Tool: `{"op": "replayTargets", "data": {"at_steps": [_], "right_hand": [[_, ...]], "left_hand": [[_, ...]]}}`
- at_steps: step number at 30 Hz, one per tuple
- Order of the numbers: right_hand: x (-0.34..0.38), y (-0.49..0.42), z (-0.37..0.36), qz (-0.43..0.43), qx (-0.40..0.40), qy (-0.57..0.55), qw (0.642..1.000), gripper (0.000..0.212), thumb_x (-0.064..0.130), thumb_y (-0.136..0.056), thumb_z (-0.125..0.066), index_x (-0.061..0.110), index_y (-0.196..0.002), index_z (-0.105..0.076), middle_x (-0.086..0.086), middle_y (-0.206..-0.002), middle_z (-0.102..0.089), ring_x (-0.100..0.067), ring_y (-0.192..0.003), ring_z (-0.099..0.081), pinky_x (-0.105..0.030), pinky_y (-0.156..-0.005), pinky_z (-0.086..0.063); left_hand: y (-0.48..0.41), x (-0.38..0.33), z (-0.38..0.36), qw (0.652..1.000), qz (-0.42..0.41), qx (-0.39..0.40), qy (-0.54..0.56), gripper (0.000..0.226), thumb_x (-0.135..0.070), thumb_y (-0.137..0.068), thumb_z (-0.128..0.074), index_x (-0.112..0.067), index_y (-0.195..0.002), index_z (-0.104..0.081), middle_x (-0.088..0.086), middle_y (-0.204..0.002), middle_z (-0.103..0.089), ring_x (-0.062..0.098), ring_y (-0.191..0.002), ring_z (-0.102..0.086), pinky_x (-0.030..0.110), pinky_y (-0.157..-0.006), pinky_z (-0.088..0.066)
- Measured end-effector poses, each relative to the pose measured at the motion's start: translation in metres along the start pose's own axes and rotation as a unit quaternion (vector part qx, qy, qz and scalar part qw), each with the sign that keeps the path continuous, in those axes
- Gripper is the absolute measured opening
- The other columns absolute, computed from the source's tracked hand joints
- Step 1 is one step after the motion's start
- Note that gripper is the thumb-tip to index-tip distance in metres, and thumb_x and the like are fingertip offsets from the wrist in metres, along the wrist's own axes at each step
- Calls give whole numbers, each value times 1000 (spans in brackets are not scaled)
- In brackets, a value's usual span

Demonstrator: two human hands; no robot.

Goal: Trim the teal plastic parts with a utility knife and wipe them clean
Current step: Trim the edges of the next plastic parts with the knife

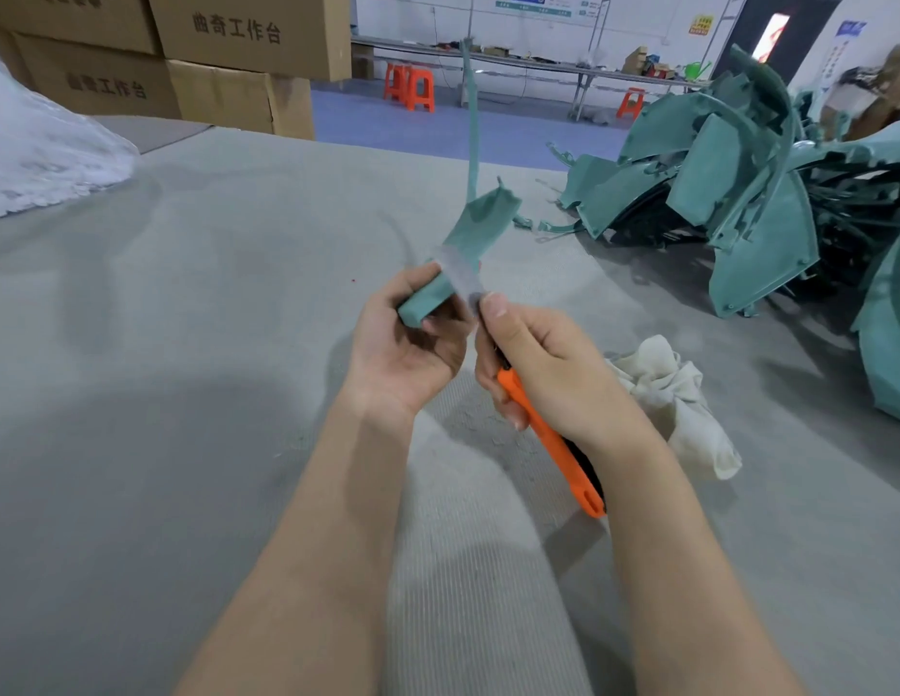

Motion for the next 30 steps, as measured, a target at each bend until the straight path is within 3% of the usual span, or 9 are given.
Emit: {"op": "replayTargets", "data": {"at_steps": [2,7,12,18,26,30], "right_hand": [[-1,-1,4,2,-65,11,998,52,35,-104,-37,1,-66,-47,-14,-55,-42,-13,-38,-38,-21,-38,-33],[-5,-5,9,35,-169,61,983,54,33,-105,-36,-5,-67,-42,-12,-53,-44,-14,-38,-41,-24,-40,-35],[-8,-6,6,50,-171,98,979,54,43,-100,-36,5,-62,-42,-3,-48,-46,-14,-40,-43,-29,-47,-35],[-8,-6,7,57,-176,80,979,50,42,-101,-36,13,-61,-45,1,-49,-47,-13,-39,-45,-26,-45,-36],[-6,-4,8,82,-179,40,980,54,41,-101,-36,0,-66,-42,-15,-52,-46,-13,-37,-43,-23,-41,-36],[-7,-5,4,80,-163,77,980,51,43,-99,-35,10,-61,-44,-5,-47,-46,-14,-40,-44,-28,-49,-36]], "left_hand": [[1,-1,0,998,37,17,51,15,-8,-75,-55,3,-79,-65,12,-71,-67,15,-51,-63,11,-35,-39],[3,2,-6,998,40,12,51,22,-10,-77,-53,-1,-95,-62,11,-83,-67,13,-52,-61,10,-33,-36],[4,5,-11,998,33,6,52,15,-9,-75,-55,2,-76,-65,14,-73,-66,14,-50,-61,12,-34,-39],[4,12,-17,1000,1,-3,29,16,-10,-70,-57,1,-66,-67,12,-68,-67,10,-44,-55,14,-42,-46],[6,14,-20,999,16,-2,33,20,-10,-70,-55,3,-61,-68,11,-67,-67,5,-34,-42,10,-34,-36],[5,13,-18,999,26,4,42,24,-9,-73,-52,3,-56,-65,9,-60,-64,3,-31,-37,10,-31,-30]]}}
Point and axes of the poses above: each hand's wrist, its own y-axis away from the middle knuckle, its own z-axis out of the back of the hand, x = y × z, the point moved 1 cm from there along -y, towards the middle knuckle
